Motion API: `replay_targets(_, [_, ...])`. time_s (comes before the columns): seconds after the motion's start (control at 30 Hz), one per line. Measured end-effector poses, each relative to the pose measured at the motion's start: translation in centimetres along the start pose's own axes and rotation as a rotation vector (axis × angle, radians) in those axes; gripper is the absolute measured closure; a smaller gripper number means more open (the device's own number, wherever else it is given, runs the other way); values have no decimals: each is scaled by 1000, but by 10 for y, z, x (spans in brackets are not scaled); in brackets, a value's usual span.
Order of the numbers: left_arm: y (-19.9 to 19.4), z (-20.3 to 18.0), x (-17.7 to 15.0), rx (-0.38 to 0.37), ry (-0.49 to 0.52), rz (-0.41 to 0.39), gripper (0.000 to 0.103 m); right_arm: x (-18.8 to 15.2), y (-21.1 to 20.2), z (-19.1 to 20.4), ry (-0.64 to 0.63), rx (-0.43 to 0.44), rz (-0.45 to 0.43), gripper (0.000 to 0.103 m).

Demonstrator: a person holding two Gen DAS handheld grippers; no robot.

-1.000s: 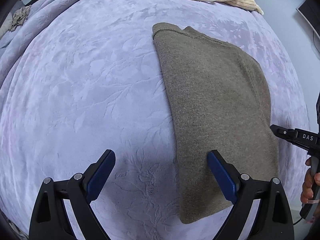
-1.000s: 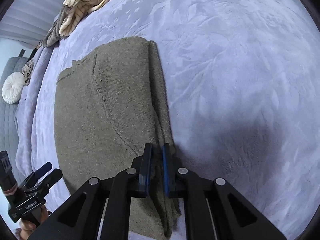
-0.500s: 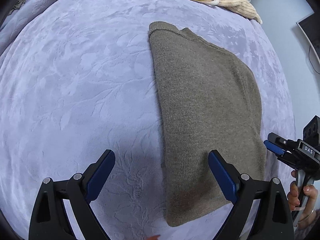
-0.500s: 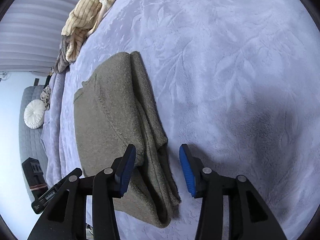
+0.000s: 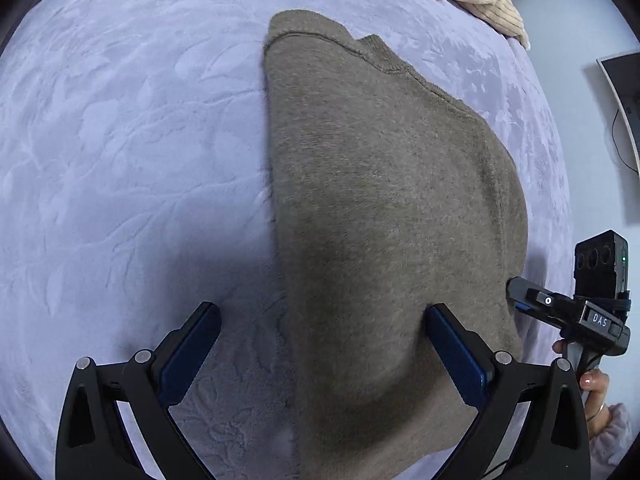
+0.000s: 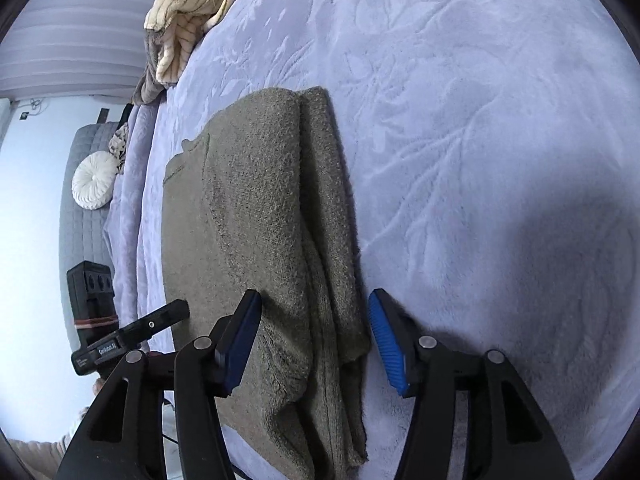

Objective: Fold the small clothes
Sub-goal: 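Close the right gripper on the folded sweater edge and pinch it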

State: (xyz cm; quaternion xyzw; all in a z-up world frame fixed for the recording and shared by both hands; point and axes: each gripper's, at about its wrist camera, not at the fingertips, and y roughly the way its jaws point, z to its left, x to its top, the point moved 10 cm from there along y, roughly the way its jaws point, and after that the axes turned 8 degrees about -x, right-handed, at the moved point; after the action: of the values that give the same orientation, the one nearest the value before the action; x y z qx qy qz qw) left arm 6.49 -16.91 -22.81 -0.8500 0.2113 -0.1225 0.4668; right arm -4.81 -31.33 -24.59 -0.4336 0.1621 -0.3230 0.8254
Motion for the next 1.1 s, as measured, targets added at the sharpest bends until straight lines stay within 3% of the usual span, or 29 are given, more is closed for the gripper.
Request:
replay_targets(0.17, [19, -15, 8, -6, 55, 6, 0, 10, 21, 21, -90, 42, 26, 39])
replay_targets(0.3, [22, -17, 12, 13, 72, -13, 1, 13, 32, 21, -43, 82, 31, 40])
replay_targets(0.37, [18, -24, 11, -22, 93, -25, 23, 11, 32, 21, -6, 98, 36, 48])
replay_targets(0.4, [15, -28, 10, -29, 109, -26, 30, 10, 30, 22, 0, 115, 39, 64])
replay_targets(0.53, [1, -38, 8, -24, 165, -40, 48, 5, 15, 31, 28, 169, 19, 68])
replay_targets(0.6, [-6, -39, 9, -45, 151, -40, 52, 3, 8, 37, 52, 204, 13, 68])
replay_targets(0.77, [-28, -44, 4, -84, 134, -53, 52, -8, -8, 56, 92, 273, -3, 68])
replay_targets(0.93, [-49, -52, -6, -104, 161, -81, 52, -23, -21, 74, 99, 286, -16, 68])
replay_targets(1.1, [-18, -26, -3, 45, 148, -55, 49, -20, -9, 63, 87, 150, -21, 68])
